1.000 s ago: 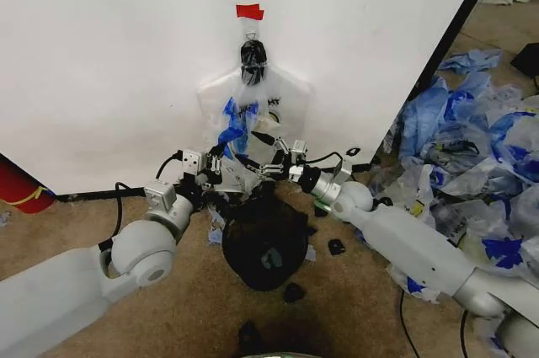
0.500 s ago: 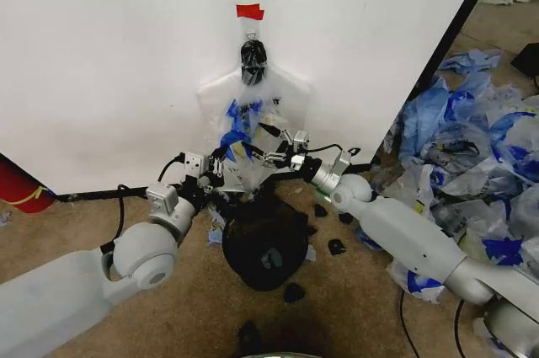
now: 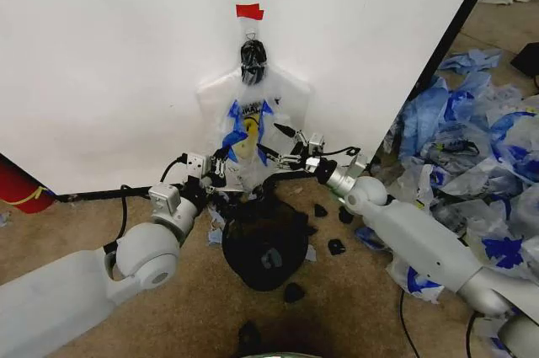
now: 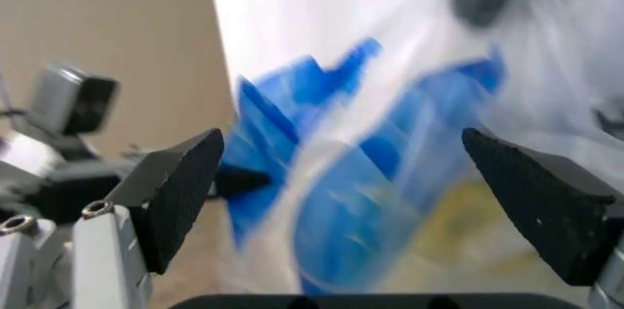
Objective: Pick up the garbage bag from the wall and place it over the trash bin.
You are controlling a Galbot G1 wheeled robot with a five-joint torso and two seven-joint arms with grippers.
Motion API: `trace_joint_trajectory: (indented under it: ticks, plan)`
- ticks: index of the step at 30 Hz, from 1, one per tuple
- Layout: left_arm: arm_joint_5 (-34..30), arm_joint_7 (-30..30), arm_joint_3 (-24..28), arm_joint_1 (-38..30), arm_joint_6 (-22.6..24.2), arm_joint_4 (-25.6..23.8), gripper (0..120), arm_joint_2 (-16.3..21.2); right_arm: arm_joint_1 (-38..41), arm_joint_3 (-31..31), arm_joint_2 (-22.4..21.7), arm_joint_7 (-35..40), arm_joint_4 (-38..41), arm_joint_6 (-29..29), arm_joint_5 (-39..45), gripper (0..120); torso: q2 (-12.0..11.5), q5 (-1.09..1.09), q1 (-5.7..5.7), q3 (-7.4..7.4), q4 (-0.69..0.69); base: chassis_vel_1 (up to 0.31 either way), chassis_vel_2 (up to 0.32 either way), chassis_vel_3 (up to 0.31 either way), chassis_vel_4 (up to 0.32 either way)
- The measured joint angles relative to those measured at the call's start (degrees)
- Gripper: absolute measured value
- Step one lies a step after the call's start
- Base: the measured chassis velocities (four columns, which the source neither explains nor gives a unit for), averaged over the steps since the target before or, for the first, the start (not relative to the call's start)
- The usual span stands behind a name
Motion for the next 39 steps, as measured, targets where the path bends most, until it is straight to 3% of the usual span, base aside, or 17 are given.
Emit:
trace_joint_trajectory:
  ticks: [12, 25, 39]
  plan:
    - [0.02, 0.05, -0.08, -0.14, -0.50, 0.35, 0, 0.13, 0.40, -2.96, -0.21, -1.97, 2.49, -2.82, 3.31, 92, 0.00, 0.00, 0.00, 0.00, 0.01, 0.000, 0.000, 0.000, 0.000]
    - [0.25, 0.08, -0.09, 0.21, -0.59, 0.20, 0, -0.38, 4.88, -9.42, 2.12, 1.06, -3.22, -3.45, 3.80, 91, 0.00, 0.00, 0.00, 0.00, 0.01, 0.000, 0.000, 0.000, 0.000]
    - [0.53, 0.15, 0.08, 0.34, -0.77, 0.01, 0, -0.56, 5.04, -9.82, 1.39, 3.62, -4.19, -3.46, 2.13, 90, 0.00, 0.00, 0.00, 0.00, 0.01, 0.000, 0.000, 0.000, 0.000]
